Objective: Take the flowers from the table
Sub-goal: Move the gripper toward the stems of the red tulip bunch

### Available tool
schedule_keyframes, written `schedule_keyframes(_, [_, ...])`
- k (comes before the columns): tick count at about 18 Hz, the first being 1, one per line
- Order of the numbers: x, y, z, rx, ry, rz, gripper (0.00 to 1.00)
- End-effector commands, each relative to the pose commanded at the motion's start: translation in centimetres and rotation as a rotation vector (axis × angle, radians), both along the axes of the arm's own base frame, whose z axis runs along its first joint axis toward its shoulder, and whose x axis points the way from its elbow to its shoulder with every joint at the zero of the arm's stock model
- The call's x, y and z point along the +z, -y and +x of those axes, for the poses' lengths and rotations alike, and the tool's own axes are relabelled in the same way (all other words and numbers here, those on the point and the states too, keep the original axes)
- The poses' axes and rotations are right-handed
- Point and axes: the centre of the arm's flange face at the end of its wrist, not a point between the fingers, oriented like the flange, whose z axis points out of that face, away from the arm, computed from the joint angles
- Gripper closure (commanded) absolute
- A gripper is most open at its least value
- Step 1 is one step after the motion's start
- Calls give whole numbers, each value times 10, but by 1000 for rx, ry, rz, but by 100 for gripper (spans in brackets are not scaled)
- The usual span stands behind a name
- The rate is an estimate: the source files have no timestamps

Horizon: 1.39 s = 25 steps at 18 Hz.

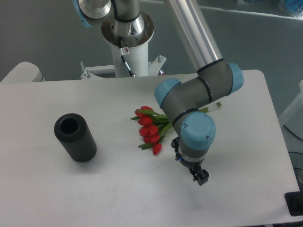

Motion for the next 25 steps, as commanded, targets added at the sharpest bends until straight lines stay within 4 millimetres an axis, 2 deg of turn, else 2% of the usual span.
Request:
schedule_keyframes(15, [-2,8,-2,9,25,49,0])
schedule_keyframes(17, [5,18,-6,17,28,48,0])
schedule_keyframes(21, [10,40,0,-18,39,38,0])
schedule_keyframes(25, [10,82,0,-88,65,27,0])
